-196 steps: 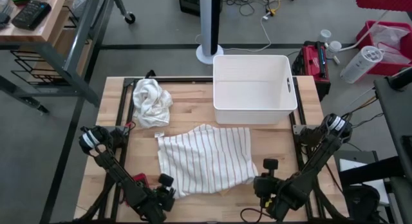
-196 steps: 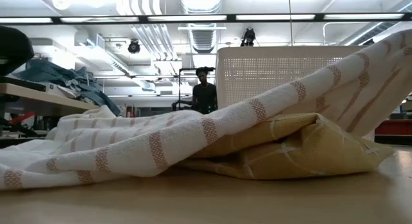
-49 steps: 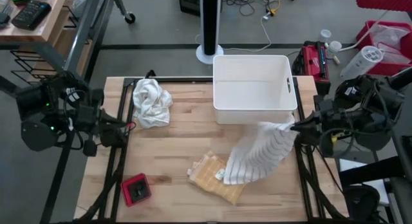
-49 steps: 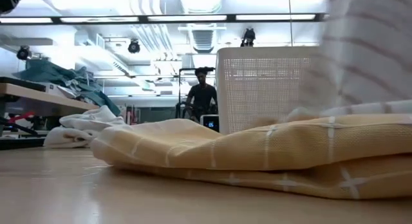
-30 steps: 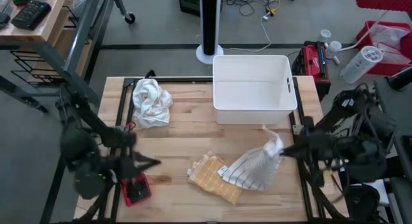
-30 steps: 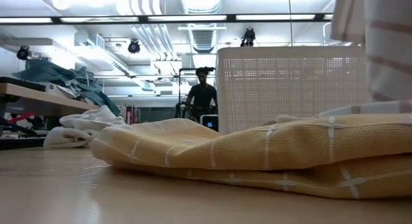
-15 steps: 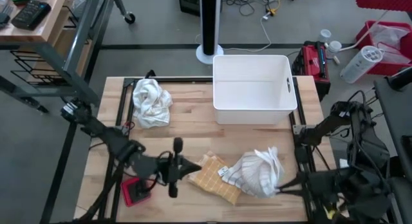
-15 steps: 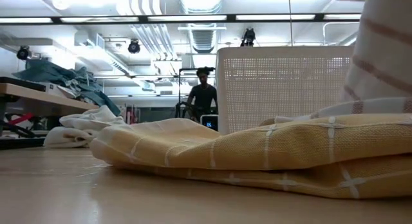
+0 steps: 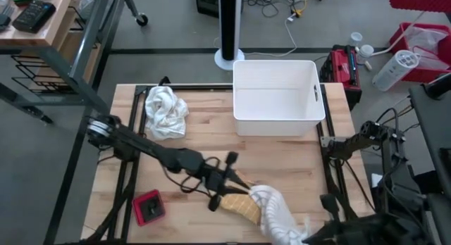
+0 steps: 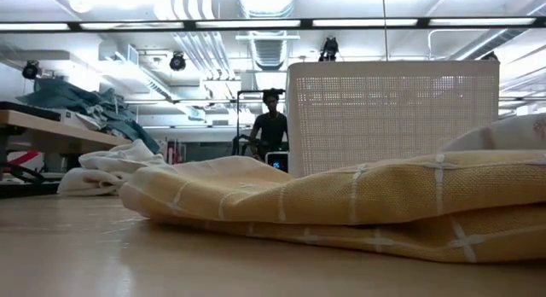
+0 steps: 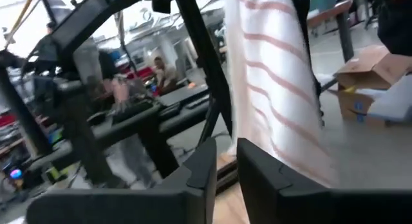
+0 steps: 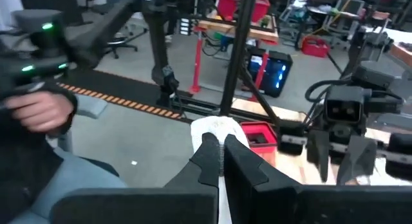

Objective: Fold towel
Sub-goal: Fold the white kitchen towel

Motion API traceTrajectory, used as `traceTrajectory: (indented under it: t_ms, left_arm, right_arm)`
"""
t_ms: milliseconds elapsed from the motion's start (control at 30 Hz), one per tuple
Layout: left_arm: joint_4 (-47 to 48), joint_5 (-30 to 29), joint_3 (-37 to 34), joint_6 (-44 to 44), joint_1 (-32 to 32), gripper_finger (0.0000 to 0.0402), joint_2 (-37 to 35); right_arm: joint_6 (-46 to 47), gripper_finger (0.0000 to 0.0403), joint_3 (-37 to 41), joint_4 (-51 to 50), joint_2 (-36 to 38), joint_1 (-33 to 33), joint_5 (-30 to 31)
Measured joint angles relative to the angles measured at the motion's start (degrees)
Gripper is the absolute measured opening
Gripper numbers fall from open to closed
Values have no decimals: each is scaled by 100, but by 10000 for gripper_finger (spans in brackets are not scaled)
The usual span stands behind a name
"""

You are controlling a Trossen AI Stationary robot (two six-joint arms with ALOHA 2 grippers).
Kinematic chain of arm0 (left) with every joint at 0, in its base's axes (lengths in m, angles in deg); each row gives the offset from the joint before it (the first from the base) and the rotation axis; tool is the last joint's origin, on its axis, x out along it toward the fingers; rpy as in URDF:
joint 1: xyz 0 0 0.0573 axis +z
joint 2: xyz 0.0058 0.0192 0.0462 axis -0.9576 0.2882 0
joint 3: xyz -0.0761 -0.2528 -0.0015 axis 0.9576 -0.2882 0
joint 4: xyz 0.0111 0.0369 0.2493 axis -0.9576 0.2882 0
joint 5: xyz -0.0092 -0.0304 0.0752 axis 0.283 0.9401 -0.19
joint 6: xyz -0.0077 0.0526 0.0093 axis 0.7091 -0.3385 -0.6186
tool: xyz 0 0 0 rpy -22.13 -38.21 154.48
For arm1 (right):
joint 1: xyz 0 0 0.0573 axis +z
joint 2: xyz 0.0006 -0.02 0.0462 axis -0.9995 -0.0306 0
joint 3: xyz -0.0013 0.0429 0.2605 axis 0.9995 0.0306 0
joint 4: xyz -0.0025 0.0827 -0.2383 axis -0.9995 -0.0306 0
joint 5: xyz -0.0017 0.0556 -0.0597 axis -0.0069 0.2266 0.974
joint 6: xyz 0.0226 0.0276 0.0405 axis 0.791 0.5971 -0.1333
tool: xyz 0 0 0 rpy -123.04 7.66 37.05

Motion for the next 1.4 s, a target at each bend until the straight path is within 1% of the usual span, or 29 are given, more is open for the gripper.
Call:
traceTrajectory:
  t_ms: [100, 200, 300, 333, 433, 533, 600, 667, 700, 767, 800, 833, 867, 900, 933, 967, 1067, 1133, 1200, 1233, 1300, 1367, 1400]
  left_arm:
    - [117, 93, 731, -86, 57, 70, 516]
    - [496, 163, 1427, -366, 150, 84, 899]
    - [1024, 334, 2018, -438, 271, 94, 1104]
    - [1234, 344, 2179, -418, 296, 97, 1123]
    - [1984, 350, 2550, -467, 370, 104, 1124]
    - [2591, 359, 2747, -492, 465, 110, 1105]
    - [2998, 350, 2858, -512, 533, 112, 1073]
    - [3549, 314, 2977, -507, 575, 113, 981]
    - [3912, 274, 3050, -505, 587, 114, 929]
    - [4738, 17, 3172, -498, 577, 111, 760]
    - [5177, -135, 3226, -471, 573, 109, 664]
    - [5534, -255, 3278, -414, 568, 107, 550]
    - [5859, -340, 3315, -361, 567, 104, 400]
    - [6123, -422, 3319, -298, 570, 100, 234]
    - [6246, -430, 3324, -248, 570, 97, 59]
    - [6298, -447, 3328, -206, 570, 93, -137]
    - [6389, -500, 3328, -42, 587, 83, -689]
    - [6405, -679, 3326, 129, 595, 78, -1049]
    - [6416, -1077, 3319, 362, 590, 76, -1449]
    - [6415, -1294, 3319, 447, 592, 76, -1645]
    - [6400, -1756, 3319, 553, 592, 79, -2032]
    - [6363, -2134, 3319, 613, 594, 83, -2386]
    - [6345, -2281, 3319, 661, 597, 85, -2531]
  right_arm:
    - [46, 0, 1, -26, -10, -64, -1]
    - [57, 0, 6, -19, -12, -66, 30]
    - [366, 0, 6, -114, -12, -62, 543]
    - [456, 0, 6, -231, -8, -64, 619]
    - [419, 0, 7, -519, -4, -66, 428]
    - [302, 0, 10, -550, -17, -64, 404]
    - [274, 0, 10, -533, -12, -64, 499]
    - [176, 0, 10, -551, 0, -64, 568]
    - [6, 0, 10, -619, 9, -60, 473]
    - [-509, 0, 10, -920, 53, -9, -86]
    - [-680, 0, 10, -1071, 66, 44, -260]
    - [-805, 0, 10, -1173, 70, 96, -304]
    - [-945, 0, 20, -1193, 96, 122, -201]
    - [-1097, 0, 26, -1151, 146, 130, 56]
    - [-1252, 0, 27, -1059, 236, 120, 316]
    - [-1425, 0, 27, -943, 347, 55, 440]
    - [-2152, 0, -6, -466, 593, -357, 514]
    - [-2506, 0, 12, -306, 727, -640, 424]
    - [-2782, 0, 32, -154, 921, -1039, 16]
    - [-2923, 0, 32, 93, 1052, -1332, -339]
    - [-3134, 0, 3, 664, 1264, -2030, -1327]
    - [-3056, 0, -8, 1188, 1333, -2749, -2538]
    - [-2868, 0, -12, 1340, 1339, -3097, -3224]
